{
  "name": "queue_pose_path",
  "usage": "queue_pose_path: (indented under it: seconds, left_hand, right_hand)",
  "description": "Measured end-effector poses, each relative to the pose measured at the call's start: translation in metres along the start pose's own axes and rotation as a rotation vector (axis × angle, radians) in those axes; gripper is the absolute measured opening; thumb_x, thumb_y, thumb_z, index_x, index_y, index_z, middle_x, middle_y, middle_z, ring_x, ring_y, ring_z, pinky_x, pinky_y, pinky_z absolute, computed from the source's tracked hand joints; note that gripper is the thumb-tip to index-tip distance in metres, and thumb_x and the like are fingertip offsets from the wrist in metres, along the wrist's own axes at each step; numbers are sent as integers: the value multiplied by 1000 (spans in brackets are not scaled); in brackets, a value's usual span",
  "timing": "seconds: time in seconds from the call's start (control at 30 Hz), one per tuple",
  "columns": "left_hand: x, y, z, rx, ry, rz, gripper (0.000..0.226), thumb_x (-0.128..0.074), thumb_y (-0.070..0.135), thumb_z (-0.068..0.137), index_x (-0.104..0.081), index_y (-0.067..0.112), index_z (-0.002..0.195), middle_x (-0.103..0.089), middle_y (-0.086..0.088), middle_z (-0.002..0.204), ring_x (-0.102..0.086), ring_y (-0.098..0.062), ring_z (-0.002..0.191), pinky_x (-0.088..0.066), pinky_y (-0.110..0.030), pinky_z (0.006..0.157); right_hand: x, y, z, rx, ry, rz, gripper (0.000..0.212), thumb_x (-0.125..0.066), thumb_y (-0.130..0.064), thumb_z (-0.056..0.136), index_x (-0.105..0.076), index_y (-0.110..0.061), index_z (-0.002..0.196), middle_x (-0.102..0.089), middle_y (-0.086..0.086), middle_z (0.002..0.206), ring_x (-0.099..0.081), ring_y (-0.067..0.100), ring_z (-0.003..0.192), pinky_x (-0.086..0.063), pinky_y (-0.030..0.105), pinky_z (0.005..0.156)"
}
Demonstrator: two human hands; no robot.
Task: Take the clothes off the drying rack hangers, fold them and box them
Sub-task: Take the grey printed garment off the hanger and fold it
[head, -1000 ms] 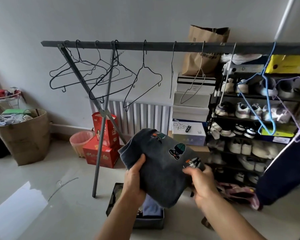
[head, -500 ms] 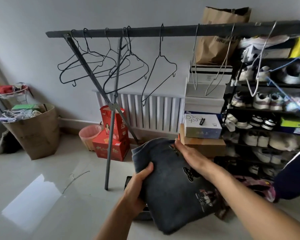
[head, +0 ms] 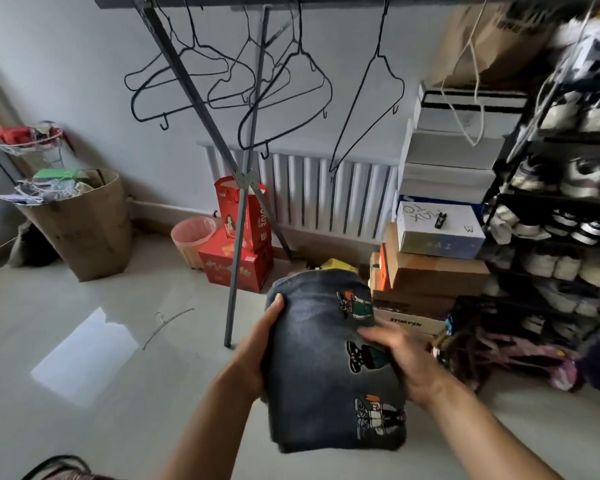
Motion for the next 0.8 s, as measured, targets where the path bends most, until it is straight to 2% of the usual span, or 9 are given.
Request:
queue_pose_path:
  seconds: [0.17, 0.27, 0.37, 0.43, 0.5, 0.6, 0.67, 0.73, 0.8]
  left_hand:
    - [26, -42, 40, 85, -33, -117, 73, -50, 69, 85, -63, 9, 126, -67, -18, 121, -65, -31, 111, -50, -41, 91]
    - [35, -73, 69, 116, -78, -22, 79, -47, 75, 82, -62, 13, 128, -67, -16, 123, -64, -32, 114, -49, -43, 98]
    - [44, -105, 104, 64, -53, 145, 76, -78, 59, 69, -62, 8, 123, -72, -14, 112, -69, -30, 105, -54, -41, 91]
    - [56, -123, 137, -5, 19, 205, 79, -91, 47, 55, -62, 7, 118, -75, -12, 103, -72, -29, 96, -56, -37, 80]
    - [65, -142, 175, -48, 72, 230, 73, -93, 40, 55, -63, 7, 113, -76, -11, 96, -73, -28, 88, -57, -34, 70]
    - [80, -162, 217, -52, 126, 204, 58, -87, 30, 61, -63, 7, 109, -76, -13, 90, -74, -29, 79, -55, -31, 57]
    - [92, -176, 248, -55, 148, 192, 63, -85, 34, 57, -63, 8, 110, -76, -13, 92, -74, -31, 82, -56, -34, 62]
    - [105, -192, 280, -69, 188, 183, 69, -84, 43, 57, -60, 12, 114, -75, -12, 95, -74, -28, 82, -56, -36, 63]
    - [116, -211, 307, -69, 215, 157, 55, -76, 40, 76, -50, 23, 122, -70, -5, 97, -74, -16, 75, -56, -33, 61]
  right_hand:
    - [23, 28, 34, 46, 86, -2, 38, -59, -11, 81, -64, -3, 118, -67, 30, 109, -66, 36, 84, -52, 37, 67]
    - [57, 57, 65, 46, 220, 26, 31, -56, -7, 87, -64, -2, 116, -70, 27, 100, -68, 34, 76, -53, 35, 63]
    - [93, 92, 99, 15, 333, 48, 26, -57, -13, 89, -65, -8, 114, -73, 21, 94, -70, 33, 74, -56, 37, 67]
    - [112, 113, 125, -14, 359, -1, 37, -66, -31, 82, -66, -16, 116, -75, 13, 96, -71, 33, 86, -56, 42, 79]
    - [126, 135, 155, -52, 309, -23, 52, -76, -42, 69, -65, -21, 116, -76, 10, 98, -71, 34, 92, -55, 43, 82]
    - [150, 159, 186, -99, 350, -55, 53, -81, -18, 70, -60, -13, 119, -76, 15, 87, -73, 33, 73, -58, 35, 58]
    - [172, 177, 211, -81, 398, -42, 45, -77, -11, 75, -60, -10, 117, -75, 16, 84, -73, 31, 64, -55, 29, 47]
    - [191, 198, 238, -90, 445, -48, 56, -80, -22, 70, -60, -10, 121, -74, 17, 95, -73, 33, 78, -55, 29, 56]
    - [215, 224, 261, -115, 513, -72, 65, -81, -35, 67, -61, -7, 122, -72, 16, 104, -70, 32, 92, -53, 31, 67]
Point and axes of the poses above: each hand's wrist, its own z-axis towards the middle knuckle, its own x-axis out of the back of the hand, y = z × x, the point moved 9 cm from there along z, towards the middle knuckle
